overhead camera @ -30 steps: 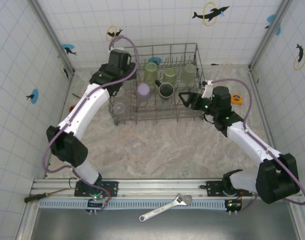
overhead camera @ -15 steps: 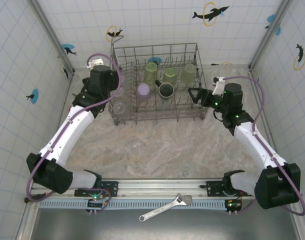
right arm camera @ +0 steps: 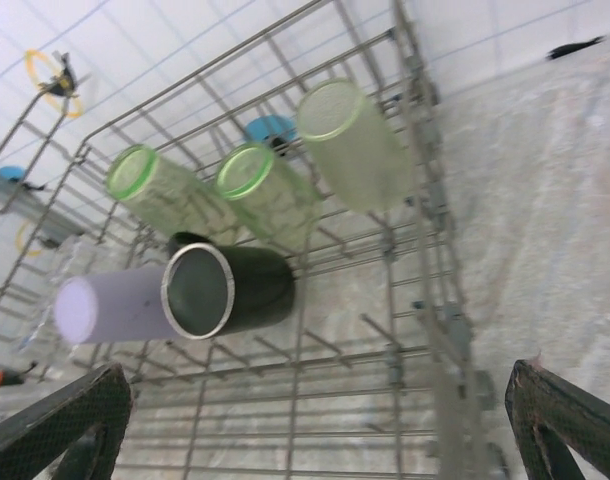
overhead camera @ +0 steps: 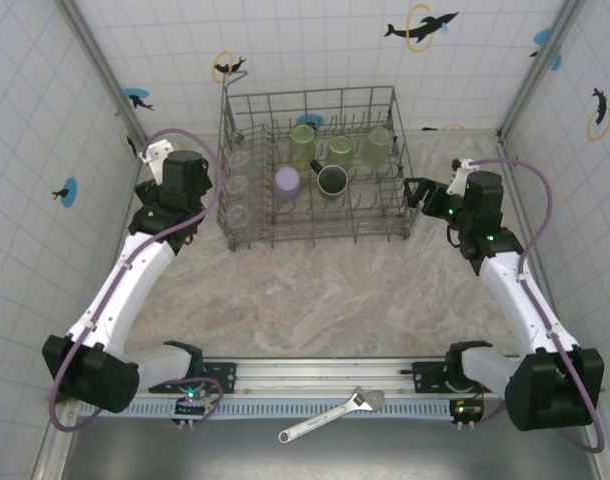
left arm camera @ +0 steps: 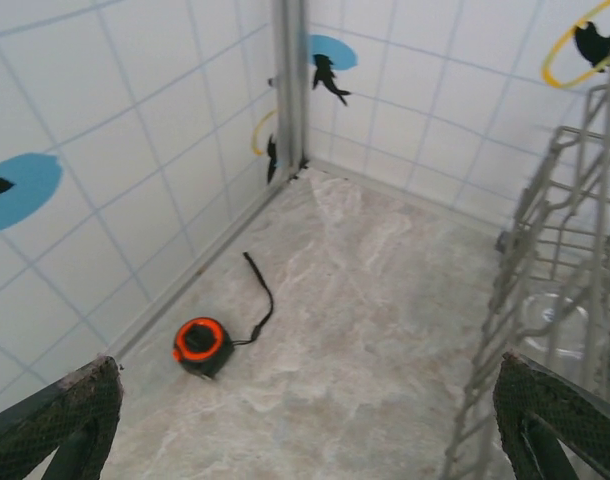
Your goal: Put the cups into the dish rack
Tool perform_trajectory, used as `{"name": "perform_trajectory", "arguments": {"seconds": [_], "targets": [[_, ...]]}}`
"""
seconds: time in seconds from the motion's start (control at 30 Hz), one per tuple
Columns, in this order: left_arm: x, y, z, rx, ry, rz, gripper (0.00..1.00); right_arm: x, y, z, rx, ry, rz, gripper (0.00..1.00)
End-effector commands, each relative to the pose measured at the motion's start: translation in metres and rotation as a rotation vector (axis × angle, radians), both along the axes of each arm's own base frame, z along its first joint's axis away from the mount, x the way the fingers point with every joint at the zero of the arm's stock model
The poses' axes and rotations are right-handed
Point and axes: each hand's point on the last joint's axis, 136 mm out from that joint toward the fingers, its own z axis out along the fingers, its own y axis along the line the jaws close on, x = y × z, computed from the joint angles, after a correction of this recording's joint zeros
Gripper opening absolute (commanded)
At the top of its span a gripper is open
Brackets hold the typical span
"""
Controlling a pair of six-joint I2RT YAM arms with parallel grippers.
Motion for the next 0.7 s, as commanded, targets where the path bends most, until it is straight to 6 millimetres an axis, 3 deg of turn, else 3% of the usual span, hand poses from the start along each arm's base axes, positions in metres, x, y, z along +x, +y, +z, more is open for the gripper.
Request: {"name": "perform_trajectory", "arguments": {"seconds": [0.0, 0.17, 0.5, 0.67], "targets": [[-0.016, 0.019, -0.007, 0.011, 0.017, 0.07, 0.97, -0.006, -0.024, -0.013, -0.062, 0.014, -0.088, 0.99], [-0.021, 0.034, -0.041, 0.013, 0.058, 0.117, 0.97, -0.01, -0.048, -0.025, -0.093, 0.027, -0.173, 0.99], [-0.041, 0.074, -0.15, -0.088, 0.163, 0.241, 0.97, -0.026, -0.093, -0.062, -0.227, 0.073, -0.342, 0.99], [-0.046, 0.082, -0.178, -0.105, 0.139, 0.263, 0.97, -0.044, -0.115, -0.071, -0.242, -0.085, -0.482, 0.99]]}}
